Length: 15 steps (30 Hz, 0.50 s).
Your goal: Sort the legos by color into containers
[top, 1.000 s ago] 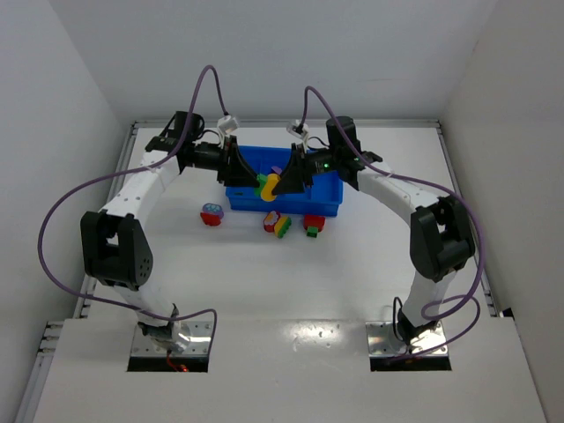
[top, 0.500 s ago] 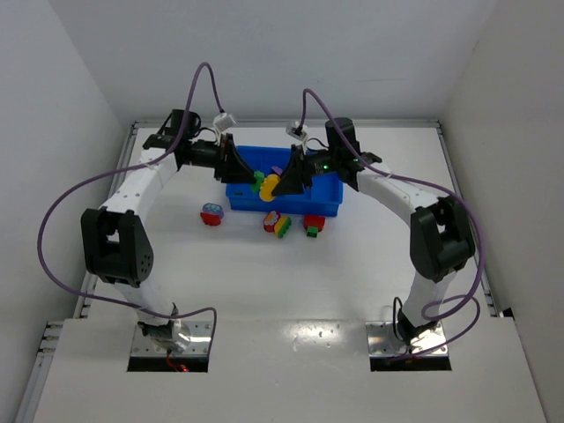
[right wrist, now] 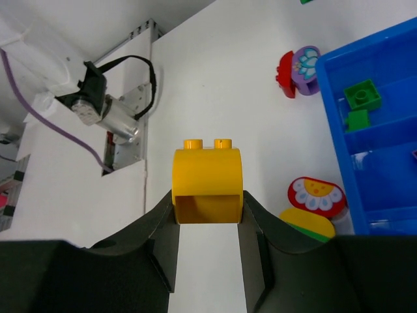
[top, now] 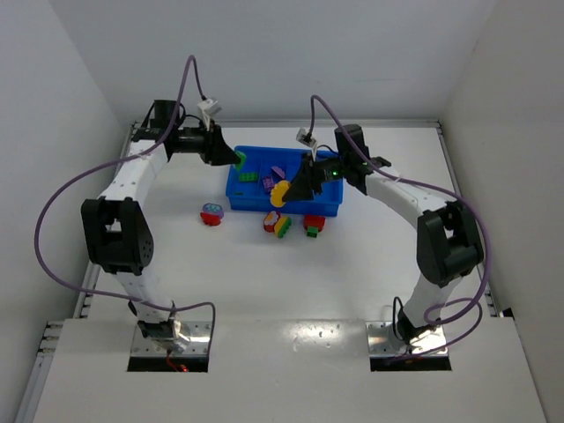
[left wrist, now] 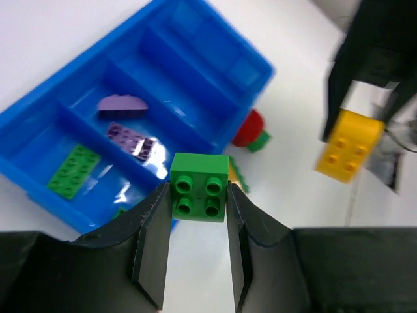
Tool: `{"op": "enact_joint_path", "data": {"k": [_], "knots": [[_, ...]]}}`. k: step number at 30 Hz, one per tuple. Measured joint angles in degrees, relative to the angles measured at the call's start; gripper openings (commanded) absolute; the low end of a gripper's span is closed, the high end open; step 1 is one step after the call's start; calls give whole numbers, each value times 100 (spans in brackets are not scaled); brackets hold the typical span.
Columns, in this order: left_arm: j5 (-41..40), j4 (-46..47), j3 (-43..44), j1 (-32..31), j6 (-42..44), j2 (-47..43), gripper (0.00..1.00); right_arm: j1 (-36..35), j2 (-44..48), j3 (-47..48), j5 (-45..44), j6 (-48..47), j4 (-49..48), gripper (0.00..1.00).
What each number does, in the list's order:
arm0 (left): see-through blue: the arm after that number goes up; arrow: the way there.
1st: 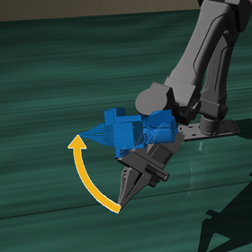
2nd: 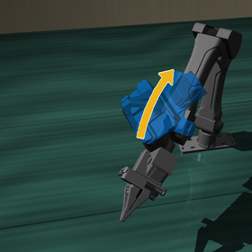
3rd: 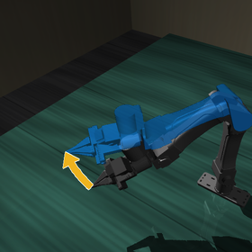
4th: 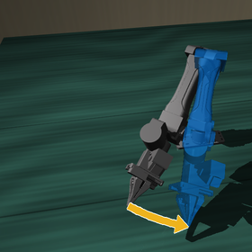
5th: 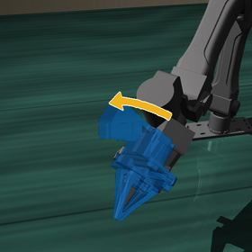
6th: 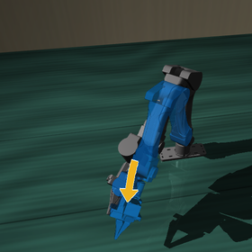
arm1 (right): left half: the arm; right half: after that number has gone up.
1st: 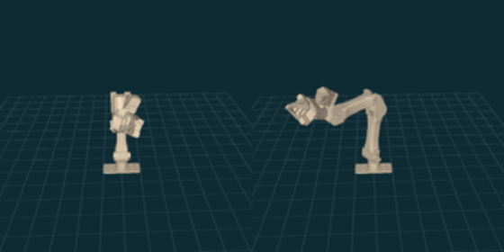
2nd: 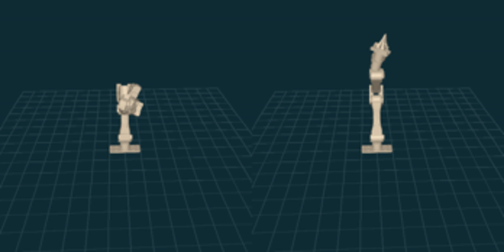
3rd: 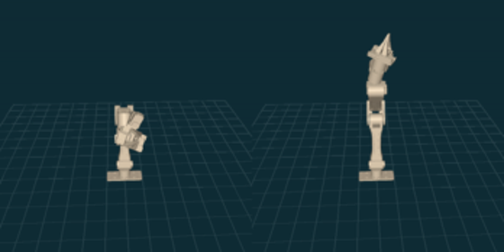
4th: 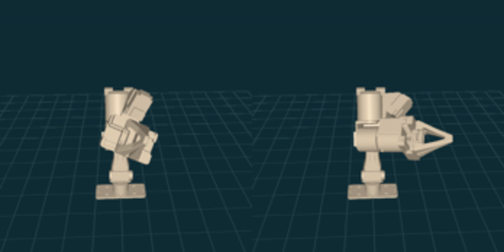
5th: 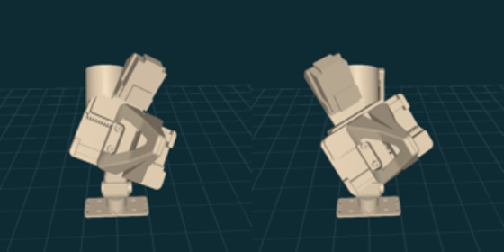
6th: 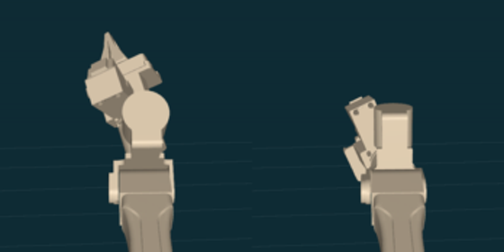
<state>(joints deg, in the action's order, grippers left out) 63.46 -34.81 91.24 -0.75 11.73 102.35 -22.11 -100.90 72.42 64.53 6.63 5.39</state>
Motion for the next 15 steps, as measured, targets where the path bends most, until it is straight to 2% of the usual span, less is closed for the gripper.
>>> {"op": "enact_joint_path", "data": {"k": [5,11,14,15], "knots": [[-1169,754,-197,-308,-435,107,11,68,26,0,-345,-98,59,1],[-2310,1346,-243,-503,-800,645,15,177,26,0,-835,-162,96,2],[-2793,1427,-264,-525,-861,870,21,229,26,2,-1062,-175,116,4],[-2927,1460,-264,-529,-881,935,27,260,26,2,-1137,-177,118,4]]}}
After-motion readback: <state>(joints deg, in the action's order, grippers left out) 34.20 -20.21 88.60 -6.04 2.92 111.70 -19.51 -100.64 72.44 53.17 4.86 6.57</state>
